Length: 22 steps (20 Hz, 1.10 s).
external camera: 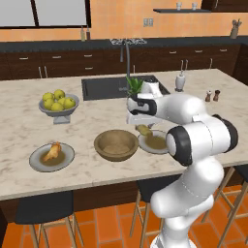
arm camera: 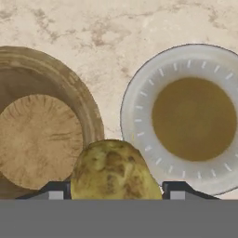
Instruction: Pick the chicken drumstick and potato from their plates and place them in the bowl. Then put the bowl in the fridge.
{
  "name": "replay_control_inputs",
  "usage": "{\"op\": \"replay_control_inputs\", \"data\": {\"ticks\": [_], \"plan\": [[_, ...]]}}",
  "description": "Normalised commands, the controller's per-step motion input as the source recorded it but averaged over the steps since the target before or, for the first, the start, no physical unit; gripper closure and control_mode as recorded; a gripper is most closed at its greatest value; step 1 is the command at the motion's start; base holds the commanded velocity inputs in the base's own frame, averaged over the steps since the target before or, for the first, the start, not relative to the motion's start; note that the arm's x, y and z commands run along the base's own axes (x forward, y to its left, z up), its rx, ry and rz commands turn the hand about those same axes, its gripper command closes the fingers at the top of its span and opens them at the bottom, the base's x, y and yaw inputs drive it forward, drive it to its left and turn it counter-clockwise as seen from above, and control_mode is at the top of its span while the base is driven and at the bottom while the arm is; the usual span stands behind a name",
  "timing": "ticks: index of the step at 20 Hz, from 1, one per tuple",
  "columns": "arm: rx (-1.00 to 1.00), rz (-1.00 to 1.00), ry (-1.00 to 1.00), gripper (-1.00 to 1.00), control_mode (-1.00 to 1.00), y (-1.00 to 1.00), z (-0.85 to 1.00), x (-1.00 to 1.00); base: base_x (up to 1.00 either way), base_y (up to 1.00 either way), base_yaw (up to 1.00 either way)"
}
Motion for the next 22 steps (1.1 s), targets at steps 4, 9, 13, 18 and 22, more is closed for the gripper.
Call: {"op": "replay_control_inputs", "data": {"ticks": [4,9,13,18,22], "plan": [[0.01,-0.06,0.01,1.00,-1.00,0.96,0.00,-0.03,0.00,0.00,0.00],[0.00,0.00,0.02,1.00,-1.00,0.57,0.00,0.12,0.00,0.00,0.00],[0.00,0.00,0.00,1.00,-1.00,0.10,-0.25,0.13,0.00,0.00,0.00],[0.00,0.00,0.00,1.00,-1.00,0.12,-0.47,0.07,0.00,0.00,0.00],[0.00,0.00,0.00,1.00,-1.00,0.05,-0.31,0.10,0.00,0.00,0.00]]}}
